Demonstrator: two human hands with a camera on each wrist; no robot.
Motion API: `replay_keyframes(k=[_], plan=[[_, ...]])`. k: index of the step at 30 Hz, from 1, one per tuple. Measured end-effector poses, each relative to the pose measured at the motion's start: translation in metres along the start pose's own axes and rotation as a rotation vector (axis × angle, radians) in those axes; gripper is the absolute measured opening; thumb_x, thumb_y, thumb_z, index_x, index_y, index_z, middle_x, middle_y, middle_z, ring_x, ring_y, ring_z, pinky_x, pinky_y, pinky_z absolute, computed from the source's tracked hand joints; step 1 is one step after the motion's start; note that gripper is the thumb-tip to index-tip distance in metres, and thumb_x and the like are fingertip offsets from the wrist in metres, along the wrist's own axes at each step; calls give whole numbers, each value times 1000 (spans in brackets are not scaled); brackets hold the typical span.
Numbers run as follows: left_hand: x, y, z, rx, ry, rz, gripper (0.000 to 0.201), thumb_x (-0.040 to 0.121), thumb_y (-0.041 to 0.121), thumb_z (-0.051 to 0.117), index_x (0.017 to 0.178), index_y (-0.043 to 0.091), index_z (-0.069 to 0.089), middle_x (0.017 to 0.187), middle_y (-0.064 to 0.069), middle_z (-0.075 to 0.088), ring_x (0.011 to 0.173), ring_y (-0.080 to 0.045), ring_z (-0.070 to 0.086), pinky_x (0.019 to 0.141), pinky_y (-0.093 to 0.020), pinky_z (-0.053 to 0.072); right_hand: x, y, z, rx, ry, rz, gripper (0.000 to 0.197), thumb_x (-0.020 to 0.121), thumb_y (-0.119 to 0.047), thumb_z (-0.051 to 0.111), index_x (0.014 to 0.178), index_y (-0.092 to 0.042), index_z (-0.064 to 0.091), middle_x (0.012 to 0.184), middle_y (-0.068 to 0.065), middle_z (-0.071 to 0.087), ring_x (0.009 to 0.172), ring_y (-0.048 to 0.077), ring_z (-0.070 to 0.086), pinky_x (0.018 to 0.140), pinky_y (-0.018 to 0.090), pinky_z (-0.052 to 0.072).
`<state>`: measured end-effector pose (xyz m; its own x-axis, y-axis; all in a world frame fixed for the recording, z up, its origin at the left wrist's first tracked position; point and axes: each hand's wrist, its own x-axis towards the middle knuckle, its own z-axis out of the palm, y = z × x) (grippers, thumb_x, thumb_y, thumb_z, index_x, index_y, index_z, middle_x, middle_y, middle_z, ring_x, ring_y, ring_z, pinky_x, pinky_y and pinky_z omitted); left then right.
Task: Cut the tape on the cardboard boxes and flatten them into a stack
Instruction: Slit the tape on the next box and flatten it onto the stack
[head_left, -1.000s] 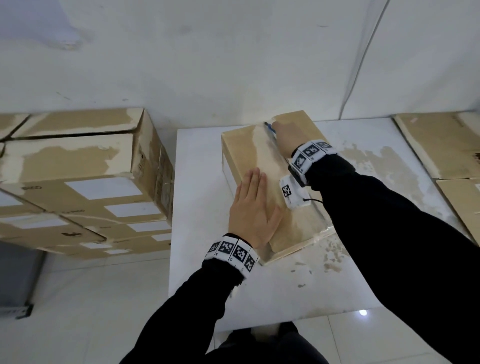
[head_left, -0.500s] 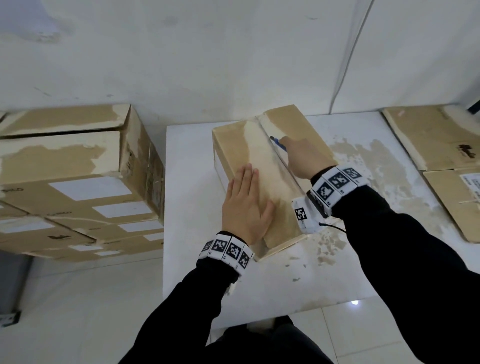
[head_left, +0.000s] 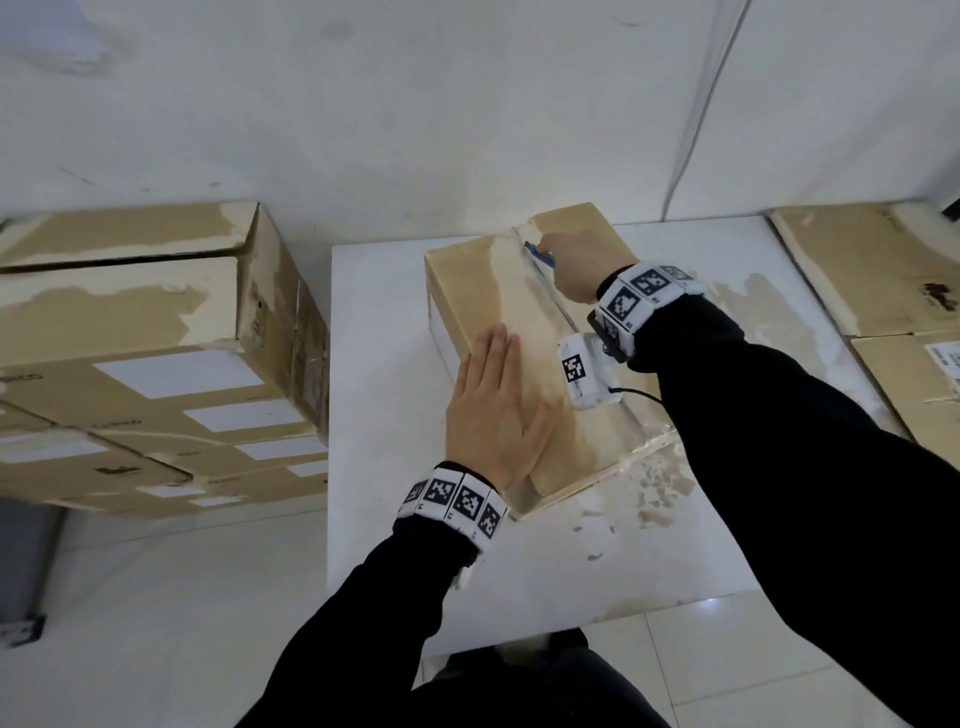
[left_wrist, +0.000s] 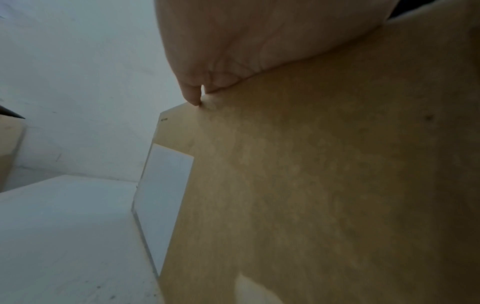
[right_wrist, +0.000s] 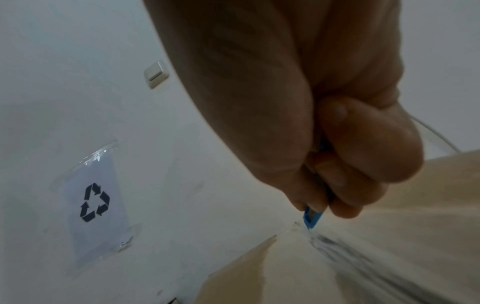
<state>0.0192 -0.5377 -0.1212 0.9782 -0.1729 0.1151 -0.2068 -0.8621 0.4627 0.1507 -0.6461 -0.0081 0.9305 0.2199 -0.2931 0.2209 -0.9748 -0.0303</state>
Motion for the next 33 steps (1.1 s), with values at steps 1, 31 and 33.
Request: replay_keyframes(k=[1, 31, 33], plan=[[0, 0, 0, 0, 1, -1, 85, 86, 59, 6, 151, 5, 16, 160, -9, 6, 148, -19, -2, 120, -32, -1, 0, 3, 1, 20, -13, 2, 34, 98, -3, 31, 129, 0, 45, 127, 20, 52, 115, 33, 49, 86, 34, 38], [3, 6, -3, 87, -45, -77, 87, 80, 57, 3, 152, 10, 14, 160, -4, 7, 148, -16, 0, 119, -35, 1, -31, 8, 12, 34, -108, 10, 39, 96, 2, 29, 133, -1, 40, 122, 23, 50, 89, 30, 46, 71, 29, 31], [3, 7, -4, 99, -51, -79, 88, 79, 57, 2, 152, 11, 13, 161, -3, 6, 148, -16, -1, 119, -36, 0, -42, 9, 15, 42, -104, 5, 40, 95, 2, 29, 133, -3, 41, 120, 23, 51, 84, 28, 44, 69, 30, 33]])
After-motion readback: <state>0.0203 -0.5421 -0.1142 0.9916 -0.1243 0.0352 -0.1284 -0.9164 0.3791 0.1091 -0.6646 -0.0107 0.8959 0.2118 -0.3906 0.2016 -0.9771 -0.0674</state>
